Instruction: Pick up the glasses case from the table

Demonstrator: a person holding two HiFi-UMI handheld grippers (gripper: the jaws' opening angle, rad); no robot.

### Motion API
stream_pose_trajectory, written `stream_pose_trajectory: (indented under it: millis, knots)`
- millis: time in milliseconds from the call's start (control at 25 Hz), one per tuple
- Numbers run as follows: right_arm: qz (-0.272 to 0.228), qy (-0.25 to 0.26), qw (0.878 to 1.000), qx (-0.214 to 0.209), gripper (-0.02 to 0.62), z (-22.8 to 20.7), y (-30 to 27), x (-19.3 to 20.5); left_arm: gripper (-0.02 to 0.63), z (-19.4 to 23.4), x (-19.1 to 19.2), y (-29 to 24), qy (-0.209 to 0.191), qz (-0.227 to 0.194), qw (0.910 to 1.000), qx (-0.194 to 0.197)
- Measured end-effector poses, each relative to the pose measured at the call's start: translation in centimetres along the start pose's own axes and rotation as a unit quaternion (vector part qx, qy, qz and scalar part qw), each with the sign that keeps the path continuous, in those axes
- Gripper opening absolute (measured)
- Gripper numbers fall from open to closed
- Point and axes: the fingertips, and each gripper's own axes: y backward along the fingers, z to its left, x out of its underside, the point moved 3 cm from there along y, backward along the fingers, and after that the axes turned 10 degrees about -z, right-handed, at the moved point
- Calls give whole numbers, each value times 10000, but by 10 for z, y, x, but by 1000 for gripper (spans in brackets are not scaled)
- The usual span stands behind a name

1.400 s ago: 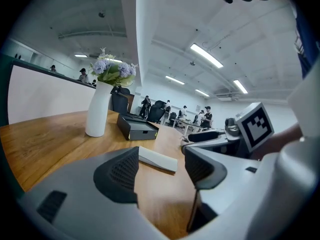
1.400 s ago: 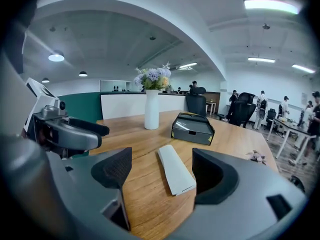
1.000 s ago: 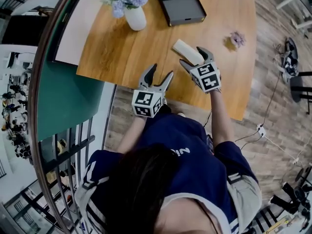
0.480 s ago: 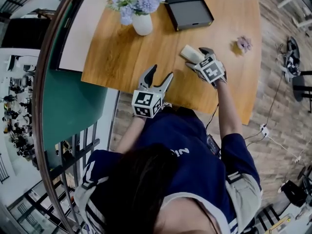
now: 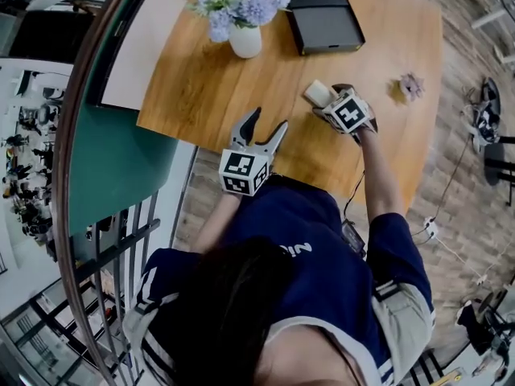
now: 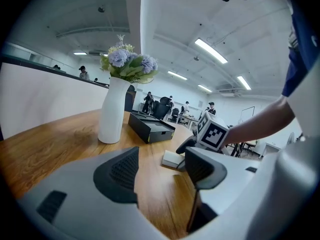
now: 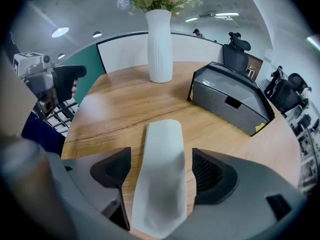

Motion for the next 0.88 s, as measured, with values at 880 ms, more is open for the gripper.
stream_pose_trajectory:
  millis: [880]
  knots:
    - [96, -207, 9996, -167, 299, 0, -8, 10, 288, -7, 8, 1, 113, 151, 9989, -425]
